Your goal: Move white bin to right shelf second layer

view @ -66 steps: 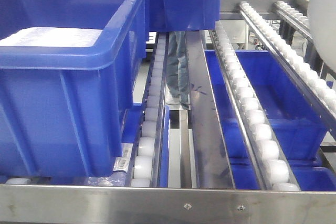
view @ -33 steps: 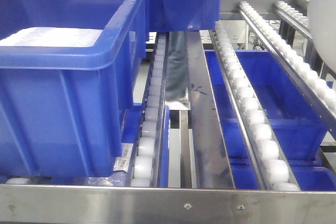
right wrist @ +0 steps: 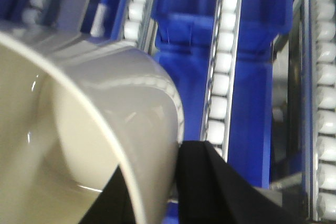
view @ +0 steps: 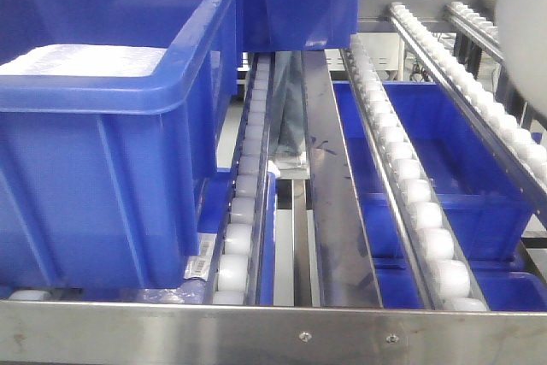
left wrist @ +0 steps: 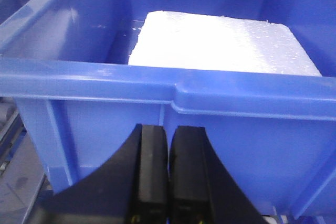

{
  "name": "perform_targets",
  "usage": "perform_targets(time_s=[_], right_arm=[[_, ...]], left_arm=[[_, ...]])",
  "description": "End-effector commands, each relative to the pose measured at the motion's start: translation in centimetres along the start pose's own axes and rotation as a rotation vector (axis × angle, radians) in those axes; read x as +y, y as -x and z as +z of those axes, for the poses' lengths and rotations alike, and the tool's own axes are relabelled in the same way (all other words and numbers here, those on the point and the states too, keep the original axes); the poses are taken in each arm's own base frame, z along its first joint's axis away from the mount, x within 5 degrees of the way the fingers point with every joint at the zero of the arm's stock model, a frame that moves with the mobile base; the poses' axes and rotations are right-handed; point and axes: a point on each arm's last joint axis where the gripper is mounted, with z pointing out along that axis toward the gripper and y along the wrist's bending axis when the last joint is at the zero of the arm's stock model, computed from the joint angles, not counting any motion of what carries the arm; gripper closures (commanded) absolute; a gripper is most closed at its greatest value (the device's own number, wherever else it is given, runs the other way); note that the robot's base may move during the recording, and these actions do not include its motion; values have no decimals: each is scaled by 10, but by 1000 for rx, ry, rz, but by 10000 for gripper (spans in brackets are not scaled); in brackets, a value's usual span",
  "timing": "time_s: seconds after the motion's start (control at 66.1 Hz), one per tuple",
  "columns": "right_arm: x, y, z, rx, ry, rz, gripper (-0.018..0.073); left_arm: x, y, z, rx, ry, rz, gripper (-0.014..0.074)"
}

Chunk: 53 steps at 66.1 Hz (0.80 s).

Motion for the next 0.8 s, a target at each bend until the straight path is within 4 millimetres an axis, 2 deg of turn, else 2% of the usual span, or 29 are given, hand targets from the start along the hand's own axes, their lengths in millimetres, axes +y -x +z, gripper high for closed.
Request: perform_targets(time_s=[0.0, 0.484, 0.787], right_arm=[[1, 17, 7, -66, -10, -16, 507], [5, 28, 81, 63, -49, -82, 507], [-22, 26, 105, 126, -132, 47, 507]], left_arm=[[0, 0, 0, -78, -8, -14, 512], [0, 0, 0, -78, -8, -14, 512], [0, 0, 0, -78, -8, -14, 512]])
